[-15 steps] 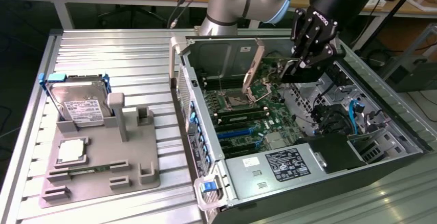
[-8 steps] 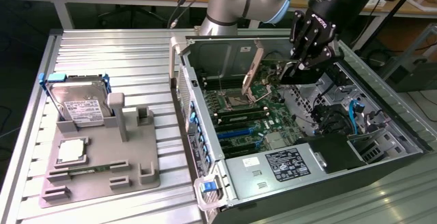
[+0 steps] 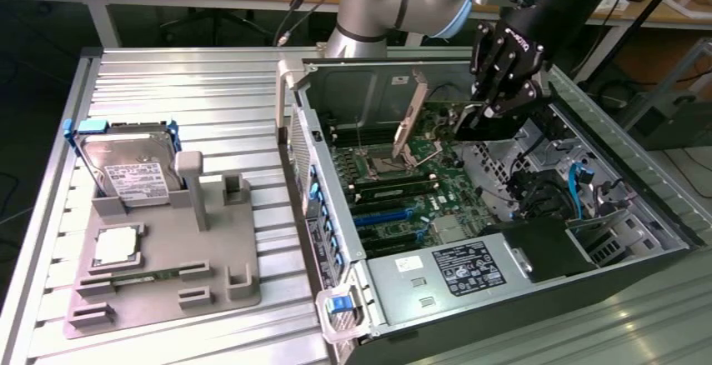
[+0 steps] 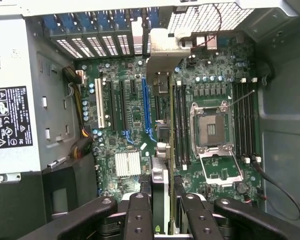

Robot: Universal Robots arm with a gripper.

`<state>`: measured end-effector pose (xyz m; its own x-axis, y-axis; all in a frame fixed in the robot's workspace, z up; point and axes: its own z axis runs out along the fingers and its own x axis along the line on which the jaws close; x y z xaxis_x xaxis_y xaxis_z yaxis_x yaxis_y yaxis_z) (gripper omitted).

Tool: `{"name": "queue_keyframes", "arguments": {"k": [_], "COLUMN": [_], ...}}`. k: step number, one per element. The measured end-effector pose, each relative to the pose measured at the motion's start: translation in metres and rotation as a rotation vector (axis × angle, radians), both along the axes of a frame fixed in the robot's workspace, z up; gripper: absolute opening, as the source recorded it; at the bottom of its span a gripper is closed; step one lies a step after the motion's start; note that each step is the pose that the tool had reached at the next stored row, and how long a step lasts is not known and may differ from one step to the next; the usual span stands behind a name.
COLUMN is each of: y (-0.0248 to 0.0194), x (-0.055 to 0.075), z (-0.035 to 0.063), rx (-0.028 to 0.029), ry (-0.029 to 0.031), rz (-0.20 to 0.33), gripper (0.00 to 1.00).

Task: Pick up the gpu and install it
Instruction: 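Insert the gpu into the slot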

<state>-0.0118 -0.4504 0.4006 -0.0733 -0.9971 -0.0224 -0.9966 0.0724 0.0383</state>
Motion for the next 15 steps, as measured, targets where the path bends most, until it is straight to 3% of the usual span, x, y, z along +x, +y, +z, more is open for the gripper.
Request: {"name": "queue_keyframes", "arguments": {"k": [15], "y": [0.0038], "x": [0.0], "z": [-0.0063], "rx": [0.0], "ry": [0.0], "rz": [0.0], "gripper": [0.27]}}
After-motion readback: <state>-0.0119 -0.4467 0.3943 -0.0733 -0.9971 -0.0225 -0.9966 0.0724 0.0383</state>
